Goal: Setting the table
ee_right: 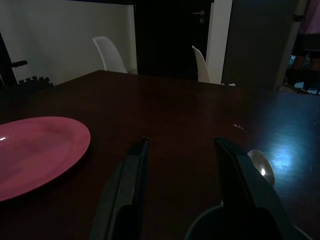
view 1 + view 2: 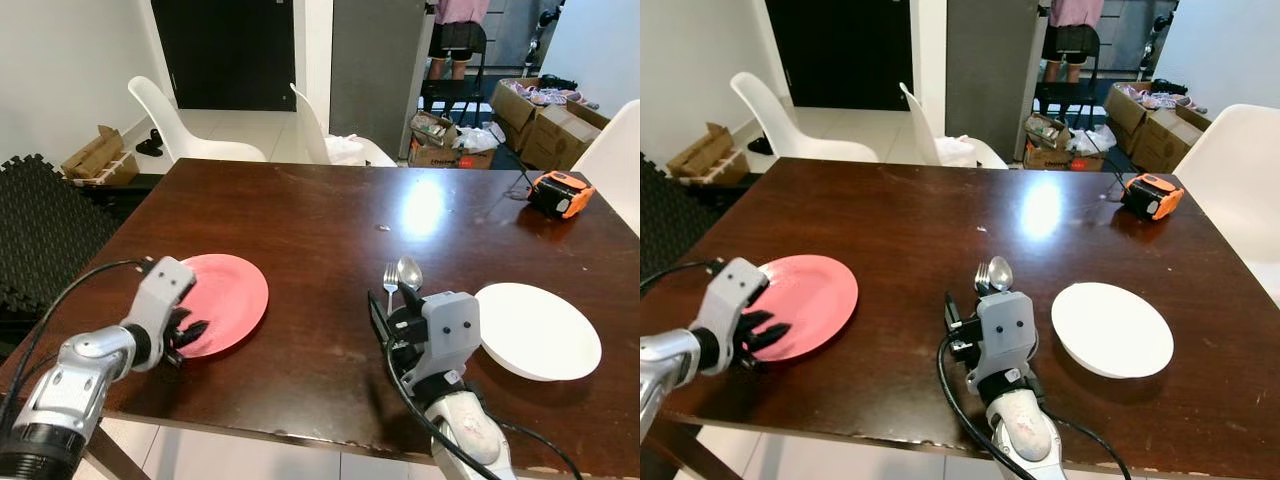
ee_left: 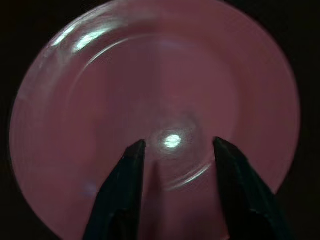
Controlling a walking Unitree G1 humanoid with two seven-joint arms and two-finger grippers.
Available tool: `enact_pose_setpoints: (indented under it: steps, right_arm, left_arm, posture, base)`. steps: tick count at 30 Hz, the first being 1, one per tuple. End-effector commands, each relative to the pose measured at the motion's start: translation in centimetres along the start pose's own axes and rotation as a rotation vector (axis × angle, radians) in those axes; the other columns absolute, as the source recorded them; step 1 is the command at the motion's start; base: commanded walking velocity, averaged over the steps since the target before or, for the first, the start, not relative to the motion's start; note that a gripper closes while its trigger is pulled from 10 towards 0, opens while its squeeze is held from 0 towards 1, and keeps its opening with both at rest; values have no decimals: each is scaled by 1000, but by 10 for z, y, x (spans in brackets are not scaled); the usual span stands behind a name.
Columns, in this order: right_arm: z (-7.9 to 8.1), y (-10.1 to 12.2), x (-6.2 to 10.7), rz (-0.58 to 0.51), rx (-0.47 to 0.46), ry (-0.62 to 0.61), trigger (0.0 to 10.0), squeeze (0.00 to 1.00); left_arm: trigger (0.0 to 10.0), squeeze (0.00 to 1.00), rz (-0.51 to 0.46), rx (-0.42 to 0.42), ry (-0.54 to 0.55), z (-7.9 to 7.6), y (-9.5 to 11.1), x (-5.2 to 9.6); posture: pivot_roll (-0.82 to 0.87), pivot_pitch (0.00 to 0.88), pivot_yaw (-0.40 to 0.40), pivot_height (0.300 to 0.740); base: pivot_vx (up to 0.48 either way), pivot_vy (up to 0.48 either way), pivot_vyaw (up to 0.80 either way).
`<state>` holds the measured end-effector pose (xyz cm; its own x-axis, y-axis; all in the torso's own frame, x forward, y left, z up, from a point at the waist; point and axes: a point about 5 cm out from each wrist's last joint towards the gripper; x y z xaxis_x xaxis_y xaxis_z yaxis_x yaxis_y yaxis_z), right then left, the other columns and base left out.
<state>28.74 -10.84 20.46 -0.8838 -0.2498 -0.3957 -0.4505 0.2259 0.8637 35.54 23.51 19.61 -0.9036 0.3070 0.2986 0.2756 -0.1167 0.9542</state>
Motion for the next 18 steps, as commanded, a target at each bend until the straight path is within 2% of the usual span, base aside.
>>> enact_pose_setpoints:
  steps: [1, 9, 16, 18]
  right_arm:
    - [2, 0, 3, 1, -2, -1, 10000, 0]
    - [3, 0, 3, 1, -4, -6, 10000, 0]
    - [2, 0, 4, 2, -5, -9, 10000, 0]
    - [3, 0, 4, 2, -6, -9, 10000, 0]
  left_arm:
    - [10000, 1000, 33, 34, 37, 8, -6, 1]
    - [10000, 1000, 56, 86, 121, 25, -8, 0]
    - [10000, 1000, 104, 148, 386, 56, -15, 5]
    - [10000, 1000, 112, 177, 424, 60, -17, 7]
  posture:
    - [-12, 176, 138, 740]
    - [-13, 176, 143, 740]
    - [-11, 179, 148, 740]
    - [-10, 179, 148, 740]
  base:
    - [0, 0, 0]
    - [0, 0, 0]
    - [0, 0, 0]
    - [0, 0, 0]
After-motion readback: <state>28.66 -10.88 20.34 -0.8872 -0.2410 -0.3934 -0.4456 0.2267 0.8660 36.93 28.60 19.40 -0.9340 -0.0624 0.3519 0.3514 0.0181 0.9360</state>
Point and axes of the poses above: a point about 5 cm out from each wrist's last joint towards the gripper, its own x axis pointing back from the gripper into the wrist, its own y axis along the axis of the wrist's last joint, z = x × y, and after that the axes turned 14 degrees about x, right-handed
